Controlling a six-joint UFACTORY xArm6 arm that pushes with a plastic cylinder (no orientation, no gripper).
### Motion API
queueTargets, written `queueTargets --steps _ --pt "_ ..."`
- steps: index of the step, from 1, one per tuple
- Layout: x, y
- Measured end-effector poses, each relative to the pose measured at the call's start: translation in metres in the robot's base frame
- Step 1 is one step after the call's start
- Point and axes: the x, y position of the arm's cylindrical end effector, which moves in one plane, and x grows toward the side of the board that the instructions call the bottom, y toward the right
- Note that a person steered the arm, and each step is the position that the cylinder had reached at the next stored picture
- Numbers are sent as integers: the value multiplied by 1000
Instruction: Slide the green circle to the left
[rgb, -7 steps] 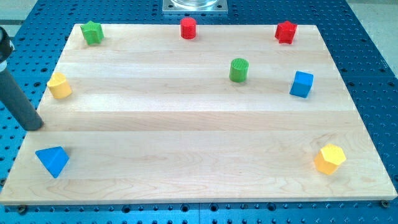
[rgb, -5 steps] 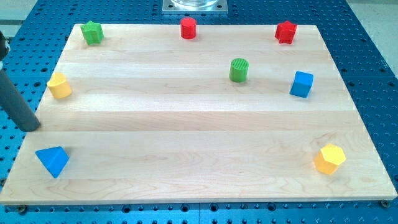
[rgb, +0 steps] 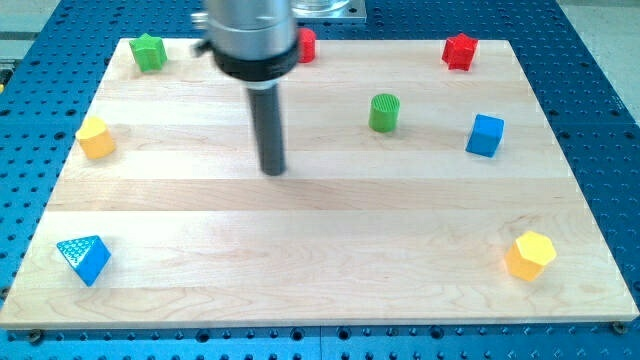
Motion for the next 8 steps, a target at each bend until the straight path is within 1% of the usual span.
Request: queueTargets --steps 1,2,4,5,7,8 --pt "0 40" --pt "0 41" --pt "0 89" --pt "0 96" --pt "2 146" --pt "-5 156"
